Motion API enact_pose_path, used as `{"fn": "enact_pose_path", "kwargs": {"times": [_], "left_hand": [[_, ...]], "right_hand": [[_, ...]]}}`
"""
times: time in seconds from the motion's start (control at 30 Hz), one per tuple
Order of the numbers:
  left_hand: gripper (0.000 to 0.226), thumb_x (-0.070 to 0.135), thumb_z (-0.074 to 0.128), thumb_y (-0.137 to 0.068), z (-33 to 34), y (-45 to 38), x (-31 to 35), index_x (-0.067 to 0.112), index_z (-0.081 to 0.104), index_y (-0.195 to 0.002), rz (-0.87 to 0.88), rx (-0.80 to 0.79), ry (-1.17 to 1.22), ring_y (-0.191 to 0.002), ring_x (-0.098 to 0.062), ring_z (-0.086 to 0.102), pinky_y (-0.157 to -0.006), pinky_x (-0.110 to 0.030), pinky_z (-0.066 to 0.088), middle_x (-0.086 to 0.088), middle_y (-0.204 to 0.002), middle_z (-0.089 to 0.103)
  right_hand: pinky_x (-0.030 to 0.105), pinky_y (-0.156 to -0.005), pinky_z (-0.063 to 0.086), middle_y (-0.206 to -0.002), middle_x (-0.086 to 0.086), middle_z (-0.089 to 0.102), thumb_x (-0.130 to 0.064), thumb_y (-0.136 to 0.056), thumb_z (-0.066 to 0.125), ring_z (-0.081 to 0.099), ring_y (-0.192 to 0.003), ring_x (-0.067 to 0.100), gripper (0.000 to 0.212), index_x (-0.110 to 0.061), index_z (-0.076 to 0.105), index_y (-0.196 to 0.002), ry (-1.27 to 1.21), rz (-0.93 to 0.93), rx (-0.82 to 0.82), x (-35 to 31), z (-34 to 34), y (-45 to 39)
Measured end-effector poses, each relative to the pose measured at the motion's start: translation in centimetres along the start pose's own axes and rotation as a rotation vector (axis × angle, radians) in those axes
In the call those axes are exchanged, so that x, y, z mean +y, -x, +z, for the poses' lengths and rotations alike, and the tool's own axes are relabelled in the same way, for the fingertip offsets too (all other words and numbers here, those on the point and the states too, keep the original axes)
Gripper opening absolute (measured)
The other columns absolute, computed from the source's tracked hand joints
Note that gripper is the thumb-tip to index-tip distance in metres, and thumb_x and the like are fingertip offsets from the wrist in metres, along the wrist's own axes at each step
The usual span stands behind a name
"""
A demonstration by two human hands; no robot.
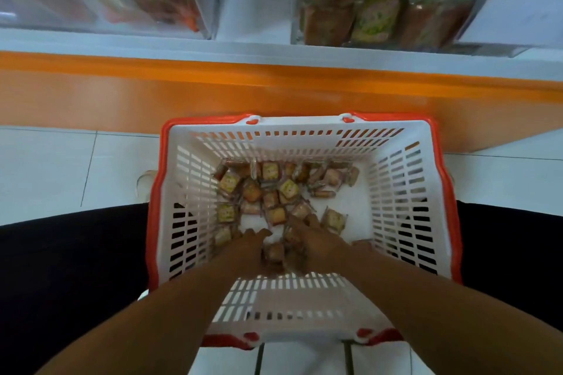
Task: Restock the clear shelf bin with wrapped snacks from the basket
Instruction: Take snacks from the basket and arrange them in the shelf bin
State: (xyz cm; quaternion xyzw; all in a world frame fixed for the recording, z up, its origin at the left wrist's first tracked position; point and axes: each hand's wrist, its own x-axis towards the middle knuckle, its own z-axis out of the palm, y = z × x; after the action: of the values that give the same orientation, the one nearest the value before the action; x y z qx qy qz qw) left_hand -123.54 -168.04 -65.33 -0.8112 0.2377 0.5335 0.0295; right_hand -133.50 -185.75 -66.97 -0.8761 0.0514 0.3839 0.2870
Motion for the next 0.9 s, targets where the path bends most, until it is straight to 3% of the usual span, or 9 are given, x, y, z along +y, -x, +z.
{"fn": "enact_pose_path", "kwargs": {"times": [0.2, 0.33, 0.43, 0.57, 0.63, 0.7, 0.77, 0.83, 0.9], "left_hand": [[0.069, 0.058, 0.076, -0.079, -0.7, -0.9, 0.0, 0.017, 0.055, -0.132, 0.158, -0.11, 0.04, -0.119, -0.029, 0.055, -0.097, -0.035, 0.043, -0.007, -0.132, 0.057], [0.054, 0.021, 0.086, -0.079, -0.3, -1.2, -0.6, 0.005, 0.059, -0.122, 0.129, -0.104, 0.357, -0.114, -0.026, 0.061, -0.079, -0.016, 0.04, -0.012, -0.123, 0.064], [0.063, 0.02, 0.08, -0.081, -0.2, -0.9, 0.2, 0.015, 0.049, -0.136, 0.077, -0.098, 0.475, -0.102, -0.017, 0.064, -0.067, -0.011, 0.044, -0.006, -0.124, 0.065], [0.061, 0.004, 0.067, -0.09, -0.3, -1.1, 1.2, 0.011, 0.043, -0.145, 0.105, -0.127, 0.618, -0.095, -0.012, 0.063, -0.069, -0.012, 0.049, -0.014, -0.135, 0.06], [0.041, -0.003, 0.063, -0.092, -0.8, -1.0, 1.4, 0.001, 0.056, -0.133, 0.156, -0.127, 0.669, -0.1, -0.025, 0.064, -0.087, -0.03, 0.055, -0.023, -0.127, 0.063], [0.02, -0.003, 0.06, -0.093, -1.3, -0.9, 1.5, 0.0, 0.068, -0.111, 0.142, -0.104, 0.749, -0.09, -0.029, 0.067, -0.089, -0.041, 0.055, -0.021, -0.102, 0.072], [0.015, 0.005, 0.064, -0.093, -2.2, -0.4, 1.7, 0.017, 0.066, -0.1, 0.093, -0.077, 0.822, -0.071, -0.011, 0.07, -0.067, -0.025, 0.058, 0.001, -0.083, 0.075], [0.019, 0.005, 0.066, -0.091, -3.1, 0.0, 2.0, 0.022, 0.063, -0.1, 0.098, -0.13, 0.844, -0.065, -0.002, 0.071, -0.057, -0.019, 0.056, 0.002, -0.088, 0.071], [0.031, 0.003, 0.072, -0.082, -4.7, 1.1, 2.6, 0.022, 0.07, -0.107, 0.155, -0.21, 0.825, -0.084, -0.01, 0.075, -0.071, -0.029, 0.062, -0.005, -0.103, 0.073]], "right_hand": [[0.038, -0.088, 0.043, -0.119, 0.022, 0.057, -0.036, -0.068, 0.088, 0.055, -0.108, 0.04, 0.075, -0.001, 0.056, -0.126, -0.078, -0.086, 0.171, -0.3, -0.1, -0.8], [0.034, -0.092, 0.046, -0.118, 0.006, 0.055, -0.017, -0.072, 0.087, 0.053, -0.109, 0.023, 0.076, -0.004, 0.044, -0.133, -0.492, 0.077, -0.018, -0.9, -0.8, -0.9], [0.018, -0.085, 0.048, -0.102, -0.003, 0.057, -0.001, -0.077, 0.079, 0.056, -0.09, 0.002, 0.058, 0.008, 0.052, -0.127, -0.765, 0.067, -0.125, -2.2, -0.7, -1.2], [0.032, -0.076, 0.052, -0.137, 0.012, 0.049, 0.007, -0.074, 0.08, 0.059, -0.108, 0.031, 0.086, -0.018, 0.038, -0.145, -0.841, 0.126, -0.173, -3.0, -1.8, -0.8], [0.042, -0.074, 0.055, -0.136, 0.013, 0.049, 0.012, -0.074, 0.077, 0.062, -0.103, 0.038, 0.088, -0.026, 0.04, -0.144, -0.95, 0.155, -0.226, -2.9, -2.3, -0.6], [0.046, -0.075, 0.057, -0.127, 0.012, 0.056, 0.01, -0.074, 0.078, 0.066, -0.089, 0.033, 0.083, -0.032, 0.046, -0.137, -0.987, 0.188, -0.26, -2.8, -3.4, -0.4], [0.052, -0.082, 0.058, -0.121, 0.015, 0.062, 0.002, -0.078, 0.078, 0.069, -0.081, 0.03, 0.07, -0.036, 0.051, -0.13, -1.012, 0.197, -0.323, -2.6, -5.0, -0.1], [0.056, -0.087, 0.056, -0.13, 0.013, 0.058, -0.013, -0.079, 0.082, 0.067, -0.093, 0.031, 0.059, -0.035, 0.055, -0.127, -1.102, 0.197, -0.424, -2.4, -6.7, 0.4], [0.049, -0.082, 0.058, -0.141, -0.001, 0.048, -0.04, -0.078, 0.082, 0.056, -0.116, 0.029, 0.054, -0.033, 0.062, -0.128, -1.198, 0.231, -0.447, -2.7, -8.6, 1.4]]}}
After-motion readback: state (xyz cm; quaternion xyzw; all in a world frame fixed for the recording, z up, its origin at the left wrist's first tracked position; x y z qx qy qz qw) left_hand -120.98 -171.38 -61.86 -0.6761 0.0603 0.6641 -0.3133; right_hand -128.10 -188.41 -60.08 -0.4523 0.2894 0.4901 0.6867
